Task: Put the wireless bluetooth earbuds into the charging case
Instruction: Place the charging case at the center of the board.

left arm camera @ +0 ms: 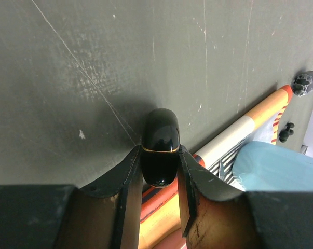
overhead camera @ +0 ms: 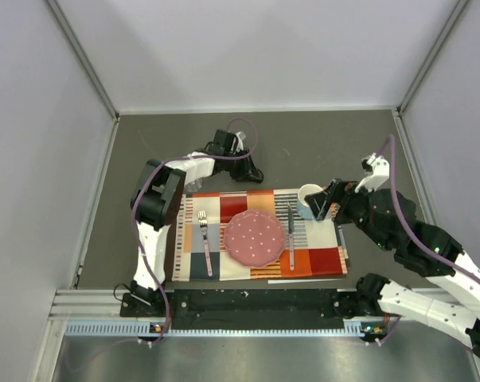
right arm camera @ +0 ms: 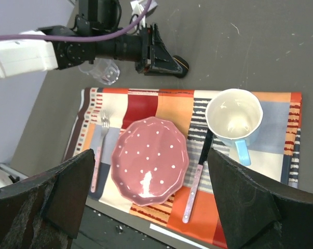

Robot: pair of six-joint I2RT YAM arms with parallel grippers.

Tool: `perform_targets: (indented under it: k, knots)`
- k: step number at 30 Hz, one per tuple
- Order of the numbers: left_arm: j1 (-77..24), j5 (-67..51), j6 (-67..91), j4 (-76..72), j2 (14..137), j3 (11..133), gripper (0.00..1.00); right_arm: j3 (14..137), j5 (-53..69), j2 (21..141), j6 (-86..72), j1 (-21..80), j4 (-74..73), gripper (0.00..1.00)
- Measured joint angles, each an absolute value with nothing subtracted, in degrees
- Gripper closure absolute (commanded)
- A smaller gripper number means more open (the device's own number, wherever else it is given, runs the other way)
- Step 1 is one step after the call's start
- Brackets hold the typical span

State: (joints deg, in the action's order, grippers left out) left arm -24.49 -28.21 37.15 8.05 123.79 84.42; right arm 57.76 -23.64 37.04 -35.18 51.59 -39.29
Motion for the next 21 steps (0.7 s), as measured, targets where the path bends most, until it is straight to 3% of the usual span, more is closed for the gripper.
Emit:
perform_targets:
  k: [6,13,21]
  knots:
    - [-24.1,-27.3,35.8,8.9,123.8,84.8,0.55,58.3,-23.7,39.6,-31.8,51.6,-40.4,0.1]
    - [-23.5,-26.2,34.5,10.7,123.6,85.5,0.5,60.2,-23.9,41.9,-29.5,50.6,-42.2,0.08]
    - [-23.4,-23.1,31.2,14.4,122.1,86.0,0.44,61.6,-22.3,45.0,-29.8,40.1,-45.1,0.03]
